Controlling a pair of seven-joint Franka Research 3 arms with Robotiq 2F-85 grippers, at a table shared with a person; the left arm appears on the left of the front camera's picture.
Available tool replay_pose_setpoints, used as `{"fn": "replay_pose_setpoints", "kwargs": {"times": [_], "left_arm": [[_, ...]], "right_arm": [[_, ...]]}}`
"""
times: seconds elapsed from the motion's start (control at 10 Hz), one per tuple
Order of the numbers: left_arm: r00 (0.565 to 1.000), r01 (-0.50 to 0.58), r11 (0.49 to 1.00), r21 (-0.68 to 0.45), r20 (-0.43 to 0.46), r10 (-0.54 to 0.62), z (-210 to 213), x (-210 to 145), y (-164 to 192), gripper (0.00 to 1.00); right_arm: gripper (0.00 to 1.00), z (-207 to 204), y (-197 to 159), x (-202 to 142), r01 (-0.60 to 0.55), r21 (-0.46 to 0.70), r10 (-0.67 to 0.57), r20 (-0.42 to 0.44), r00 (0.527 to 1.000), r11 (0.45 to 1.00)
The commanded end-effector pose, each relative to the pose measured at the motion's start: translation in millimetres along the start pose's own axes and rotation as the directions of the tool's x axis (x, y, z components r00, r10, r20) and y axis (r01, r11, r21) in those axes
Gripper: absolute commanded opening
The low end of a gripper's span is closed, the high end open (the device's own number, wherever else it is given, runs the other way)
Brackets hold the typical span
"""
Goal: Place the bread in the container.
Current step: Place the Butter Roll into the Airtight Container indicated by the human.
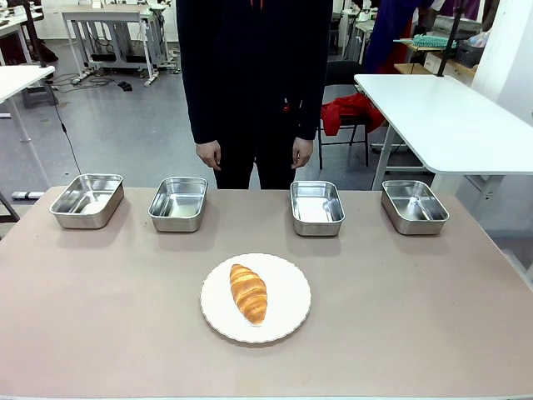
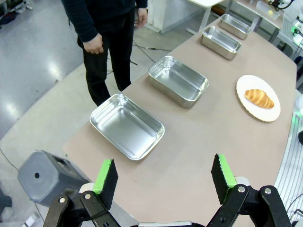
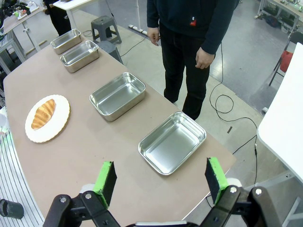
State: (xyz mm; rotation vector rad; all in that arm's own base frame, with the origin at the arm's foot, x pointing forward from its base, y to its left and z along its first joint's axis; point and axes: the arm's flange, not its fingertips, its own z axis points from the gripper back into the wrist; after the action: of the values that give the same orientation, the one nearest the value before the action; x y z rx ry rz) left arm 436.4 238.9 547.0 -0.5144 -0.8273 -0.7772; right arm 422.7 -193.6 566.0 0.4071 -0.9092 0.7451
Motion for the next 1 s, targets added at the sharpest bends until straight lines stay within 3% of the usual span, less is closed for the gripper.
{"fn": "replay_pose_setpoints", "kwargs": {"times": [0.0,0.9], "left_arm": [[1.0,0.006,1.0,0.0,0.002,-0.006,1.6,-0.2,-0.7,1.0],[1.0,0.006,1.0,0.0,0.002,-0.006,1.6,-0.2,-0.7,1.0]], "right_arm": [[0.98,0.5,0.3,0.6,-0.001,-0.001,0.001,0.002,1.0,1.0],[0.98,0.5,0.3,0.6,-0.001,-0.001,0.001,0.002,1.0,1.0]]}}
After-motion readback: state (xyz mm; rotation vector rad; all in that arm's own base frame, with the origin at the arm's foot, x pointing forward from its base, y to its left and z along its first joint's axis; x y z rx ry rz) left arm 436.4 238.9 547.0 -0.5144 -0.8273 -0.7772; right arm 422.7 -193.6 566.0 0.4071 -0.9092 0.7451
